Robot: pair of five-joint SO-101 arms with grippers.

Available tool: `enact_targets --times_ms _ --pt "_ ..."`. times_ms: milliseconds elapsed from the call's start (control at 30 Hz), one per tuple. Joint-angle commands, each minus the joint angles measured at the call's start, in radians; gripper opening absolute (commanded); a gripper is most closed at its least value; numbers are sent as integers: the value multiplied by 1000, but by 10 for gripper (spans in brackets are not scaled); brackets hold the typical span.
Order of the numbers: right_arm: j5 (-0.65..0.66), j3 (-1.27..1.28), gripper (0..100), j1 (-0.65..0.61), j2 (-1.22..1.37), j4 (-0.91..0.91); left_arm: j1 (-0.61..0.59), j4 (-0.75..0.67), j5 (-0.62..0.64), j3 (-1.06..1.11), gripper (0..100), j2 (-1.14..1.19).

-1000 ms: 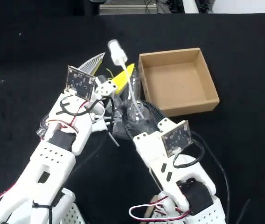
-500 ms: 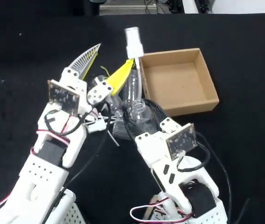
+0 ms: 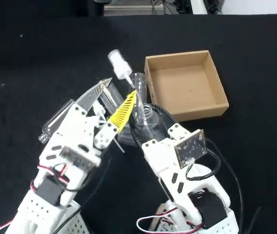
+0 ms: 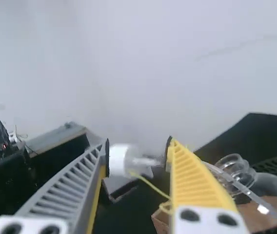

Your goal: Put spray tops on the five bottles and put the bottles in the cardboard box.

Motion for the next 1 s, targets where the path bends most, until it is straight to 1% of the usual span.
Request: enact_targets --times_ms 0,167,233,333,400,567,633,700,767,833,967 --pt "5 -64 11 -9 -105 8 10 23 -15 25 196 -129" --pt "5 -61 11 -9 -105 8 10 138 -15 -5 196 -269" --pt "5 -59 11 -9 -105 8 -18 195 -14 -44 196 -278" --pt "5 -61 11 -9 -105 6 -70 311 -9 -73 196 -238" --pt "5 -61 11 -9 -105 5 -85 359 -9 -71 196 -195" --pt "5 -62 11 -9 -105 3 -87 368 -9 -87 196 -17" --pt "5 -62 11 -9 -105 3 -87 318 -8 -104 196 94" --pt "5 -62 11 -9 -105 5 -90 206 -8 -122 196 219" --pt "5 -62 11 -9 -105 6 -120 74 -6 -153 196 351" --pt "5 -62 11 -9 -105 9 -140 -28 -6 -191 194 474" --pt "2 -62 11 -9 -105 9 -147 -132 -6 -265 192 663"
